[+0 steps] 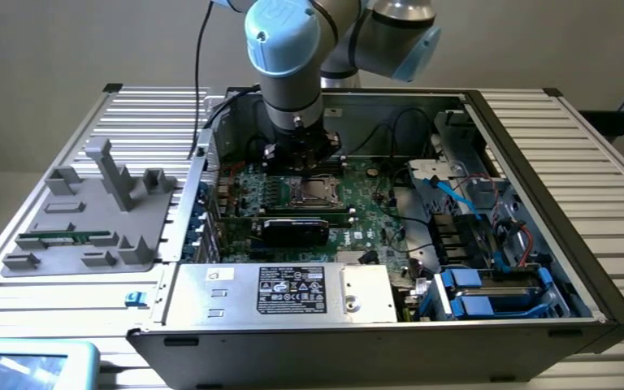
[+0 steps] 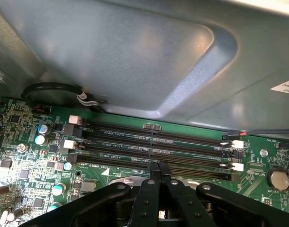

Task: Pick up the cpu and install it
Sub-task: 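Install the first cpu locking lever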

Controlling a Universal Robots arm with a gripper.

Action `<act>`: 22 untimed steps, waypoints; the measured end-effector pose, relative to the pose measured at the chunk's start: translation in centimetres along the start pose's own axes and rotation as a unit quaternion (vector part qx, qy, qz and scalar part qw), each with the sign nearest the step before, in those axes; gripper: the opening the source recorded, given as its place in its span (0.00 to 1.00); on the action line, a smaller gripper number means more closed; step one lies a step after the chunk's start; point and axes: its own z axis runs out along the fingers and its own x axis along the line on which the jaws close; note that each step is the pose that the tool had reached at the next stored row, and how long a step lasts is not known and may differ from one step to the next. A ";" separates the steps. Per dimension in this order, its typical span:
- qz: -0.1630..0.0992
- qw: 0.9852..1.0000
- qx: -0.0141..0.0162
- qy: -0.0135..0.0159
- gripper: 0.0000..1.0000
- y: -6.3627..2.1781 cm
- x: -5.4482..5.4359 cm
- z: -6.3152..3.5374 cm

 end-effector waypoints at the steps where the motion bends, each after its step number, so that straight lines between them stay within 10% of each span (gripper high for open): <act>1: 0.000 1.000 0.000 0.000 0.09 -0.01 0.0 0.01; 22: 0.000 1.000 0.000 0.000 0.09 0.11 -0.3 -0.42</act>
